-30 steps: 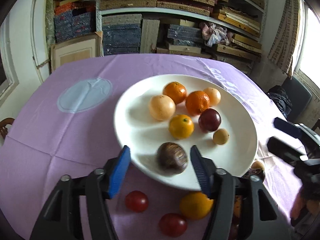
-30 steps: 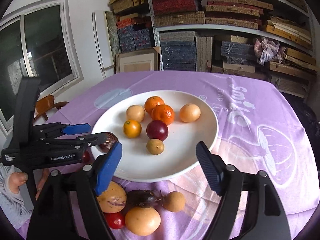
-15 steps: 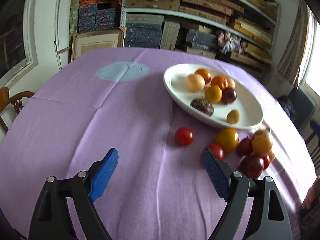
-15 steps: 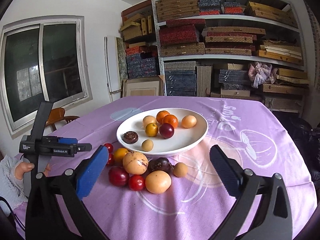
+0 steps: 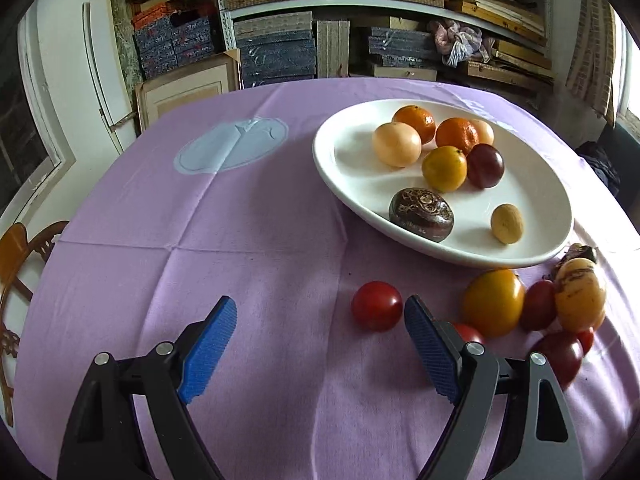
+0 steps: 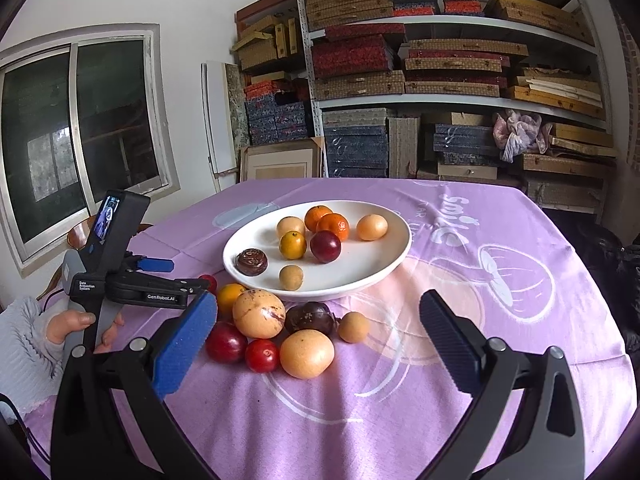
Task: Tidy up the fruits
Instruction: 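Move the open left gripper to a red cherry tomato and close on it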
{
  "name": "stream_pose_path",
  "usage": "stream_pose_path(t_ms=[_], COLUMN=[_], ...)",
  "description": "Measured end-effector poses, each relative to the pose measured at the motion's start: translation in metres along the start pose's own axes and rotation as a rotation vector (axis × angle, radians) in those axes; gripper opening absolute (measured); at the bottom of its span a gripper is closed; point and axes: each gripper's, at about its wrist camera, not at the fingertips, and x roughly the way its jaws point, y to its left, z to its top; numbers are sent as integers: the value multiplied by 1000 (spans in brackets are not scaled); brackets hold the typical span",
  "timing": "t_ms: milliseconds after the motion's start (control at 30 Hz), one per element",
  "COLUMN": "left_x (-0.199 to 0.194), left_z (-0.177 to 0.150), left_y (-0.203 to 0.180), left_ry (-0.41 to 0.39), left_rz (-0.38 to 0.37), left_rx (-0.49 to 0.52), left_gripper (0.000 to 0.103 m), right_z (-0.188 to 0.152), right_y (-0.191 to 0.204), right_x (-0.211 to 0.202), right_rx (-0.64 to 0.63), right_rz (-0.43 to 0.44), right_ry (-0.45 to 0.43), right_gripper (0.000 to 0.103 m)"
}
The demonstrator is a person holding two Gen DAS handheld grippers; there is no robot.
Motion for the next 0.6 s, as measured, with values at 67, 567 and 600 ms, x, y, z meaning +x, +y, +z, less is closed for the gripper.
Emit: stream_pose_path(t_ms=[67, 567, 600], left_x=[3, 11, 11], left_z=[1, -1, -1], left_y=[0, -1, -1], left_ry=[6, 29, 27], left_rz=[-24, -158, -160], left_rx=[-5, 1, 3], left_gripper=[85, 36, 30], right_z=[0, -3, -2], right_y=[-1, -2, -2], right_x=[2, 10, 11], right_rx=[3, 0, 0], right_rz=[-2, 0, 1], right_ry=[8, 44, 44], right_gripper=[99, 99, 99])
